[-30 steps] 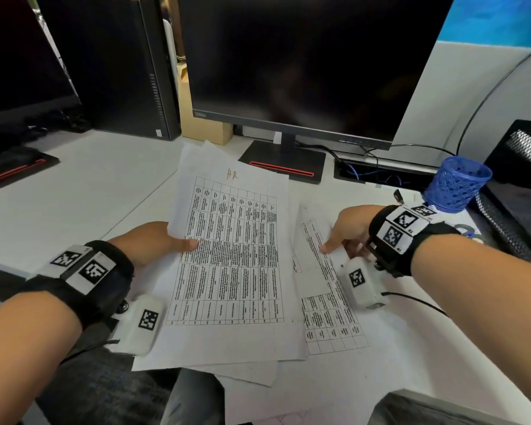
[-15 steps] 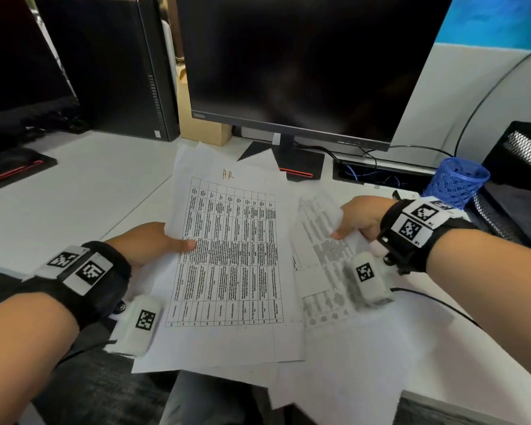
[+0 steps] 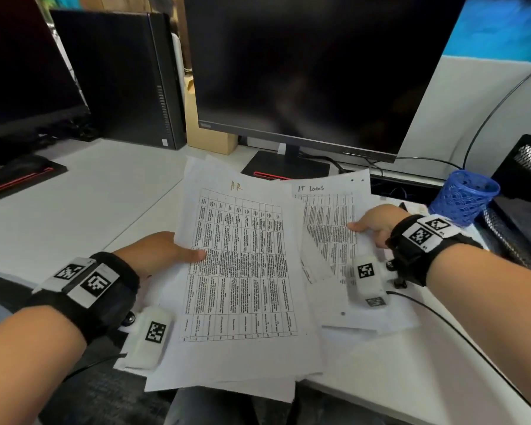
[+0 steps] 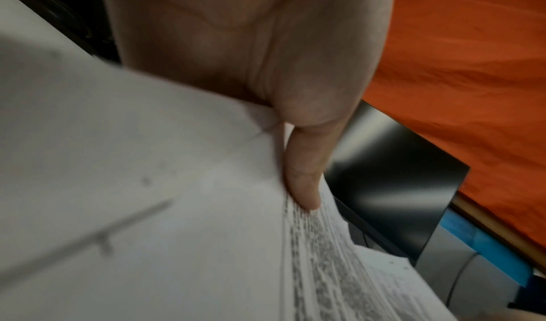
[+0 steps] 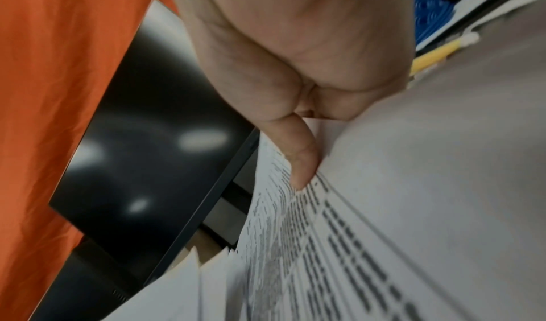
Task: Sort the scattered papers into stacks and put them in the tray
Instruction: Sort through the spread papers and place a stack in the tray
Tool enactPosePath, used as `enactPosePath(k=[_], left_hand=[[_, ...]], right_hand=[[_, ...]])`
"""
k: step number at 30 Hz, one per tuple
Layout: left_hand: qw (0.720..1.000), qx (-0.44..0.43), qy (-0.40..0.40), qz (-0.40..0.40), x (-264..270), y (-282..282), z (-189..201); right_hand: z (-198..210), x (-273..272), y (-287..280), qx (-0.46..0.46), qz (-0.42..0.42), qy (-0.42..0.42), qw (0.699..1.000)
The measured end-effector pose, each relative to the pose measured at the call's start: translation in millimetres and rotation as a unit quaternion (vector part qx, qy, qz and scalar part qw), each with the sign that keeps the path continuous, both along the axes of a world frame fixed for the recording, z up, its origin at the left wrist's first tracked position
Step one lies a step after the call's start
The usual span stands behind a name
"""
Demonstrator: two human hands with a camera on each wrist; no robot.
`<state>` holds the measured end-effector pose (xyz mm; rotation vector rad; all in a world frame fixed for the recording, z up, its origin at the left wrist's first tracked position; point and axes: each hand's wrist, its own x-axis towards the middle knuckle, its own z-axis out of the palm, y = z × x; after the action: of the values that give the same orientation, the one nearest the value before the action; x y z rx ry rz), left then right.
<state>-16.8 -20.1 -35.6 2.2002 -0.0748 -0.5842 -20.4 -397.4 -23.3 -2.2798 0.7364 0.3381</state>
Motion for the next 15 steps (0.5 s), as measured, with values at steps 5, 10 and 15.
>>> enactPosePath(k=[5,10,15], left_hand=[[1.0,0.006,-0.003,-0.028,1,-16,-5],[0.997,-0.069,0.019,-0.006,6,-19,-6],[0.974,-0.209,0.049,0.074,9,-1,1]], right_hand=[[-13,8,34,0.065,0.031,0.034,0.997],[-28,16,26,0.207,-0.031,0.048,0.977],[-26,7,26,0.287,0.034,0.057,0.956]])
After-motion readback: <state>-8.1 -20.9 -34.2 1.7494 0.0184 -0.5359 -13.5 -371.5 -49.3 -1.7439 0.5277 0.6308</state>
